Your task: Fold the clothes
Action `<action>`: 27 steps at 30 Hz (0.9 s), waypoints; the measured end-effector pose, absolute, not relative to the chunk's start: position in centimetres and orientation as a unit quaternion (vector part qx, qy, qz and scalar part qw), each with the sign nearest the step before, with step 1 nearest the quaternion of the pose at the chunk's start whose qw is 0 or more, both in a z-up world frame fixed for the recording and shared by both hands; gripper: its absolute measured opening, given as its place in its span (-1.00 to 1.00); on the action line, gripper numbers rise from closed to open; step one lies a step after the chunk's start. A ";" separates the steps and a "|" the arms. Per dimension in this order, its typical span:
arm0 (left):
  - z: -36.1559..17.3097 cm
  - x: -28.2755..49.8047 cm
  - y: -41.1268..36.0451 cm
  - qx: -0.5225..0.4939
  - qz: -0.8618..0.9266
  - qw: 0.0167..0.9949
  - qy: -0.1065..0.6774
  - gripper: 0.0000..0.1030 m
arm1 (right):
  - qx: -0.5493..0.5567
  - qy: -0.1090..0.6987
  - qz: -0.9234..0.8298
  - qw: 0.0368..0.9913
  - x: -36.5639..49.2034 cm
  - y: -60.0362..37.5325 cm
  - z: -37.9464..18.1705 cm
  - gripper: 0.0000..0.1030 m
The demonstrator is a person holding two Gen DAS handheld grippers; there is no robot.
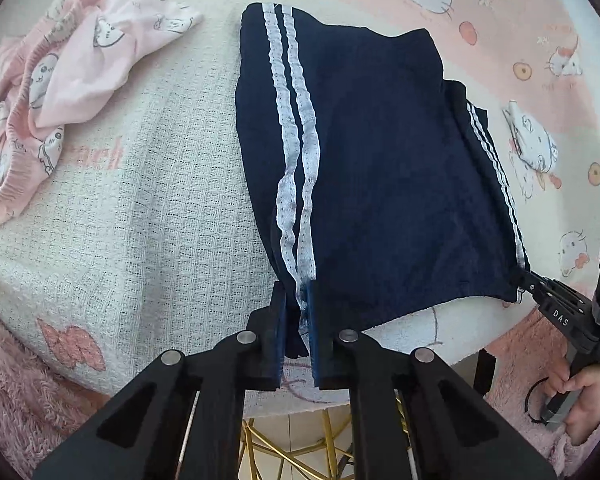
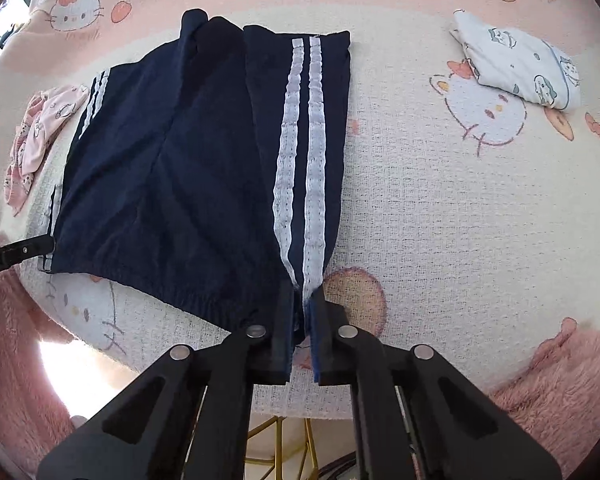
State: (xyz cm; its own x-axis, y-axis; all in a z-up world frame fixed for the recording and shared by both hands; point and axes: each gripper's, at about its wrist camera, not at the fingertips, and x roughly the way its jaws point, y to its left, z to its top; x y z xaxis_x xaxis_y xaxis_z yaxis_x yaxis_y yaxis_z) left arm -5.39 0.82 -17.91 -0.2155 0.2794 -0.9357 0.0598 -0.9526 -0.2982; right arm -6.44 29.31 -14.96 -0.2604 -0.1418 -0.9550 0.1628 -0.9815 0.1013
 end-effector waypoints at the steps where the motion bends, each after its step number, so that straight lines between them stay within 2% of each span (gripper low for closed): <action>1: -17.6 -5.3 0.4 -0.620 0.769 0.073 -0.136 -0.82 | 0.598 0.003 -0.796 0.098 -6.2 29.5 -14.4 -0.92; 4: -16.6 -5.0 -0.2 -0.615 0.773 0.080 -0.136 -0.82 | 0.590 -0.020 -0.800 0.107 -5.6 30.0 -12.6 -0.92; 8: -18.0 -4.7 0.3 -0.641 0.752 0.070 -0.135 -0.81 | 0.600 -0.029 -0.791 0.113 -6.2 30.9 -12.8 -0.89; 12: -17.8 -4.6 0.6 -0.644 0.750 0.065 -0.138 -0.71 | 0.611 -0.038 -0.783 0.107 -7.4 31.7 -14.1 -0.85; 16: -16.5 -4.4 -1.6 -0.629 0.762 0.068 -0.141 -0.56 | 0.583 -0.056 -0.805 0.099 -6.2 34.6 -11.7 -0.58; 19: -15.7 -6.2 -3.8 -0.618 0.772 0.071 -0.129 -0.45 | 0.574 -0.067 -0.809 0.107 -7.1 35.1 -9.9 -0.54; 23: -15.4 -10.2 -5.4 -0.605 0.788 0.063 -0.096 -0.44 | 0.561 -0.064 -0.816 0.123 -9.3 34.3 -7.5 -0.46; 27: -16.4 -15.1 -6.3 -0.590 0.798 0.057 -0.107 -0.44 | 0.538 -0.016 -0.830 0.146 -13.2 29.6 -6.9 -0.38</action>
State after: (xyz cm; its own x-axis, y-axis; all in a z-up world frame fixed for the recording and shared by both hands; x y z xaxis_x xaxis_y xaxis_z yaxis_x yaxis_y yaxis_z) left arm -15.12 -6.30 -16.36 -0.2967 0.2171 -0.9300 0.0352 -0.9707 -0.2378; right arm -13.17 29.56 -6.86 -0.3792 -0.2599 -0.8881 0.2248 -0.9569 0.1841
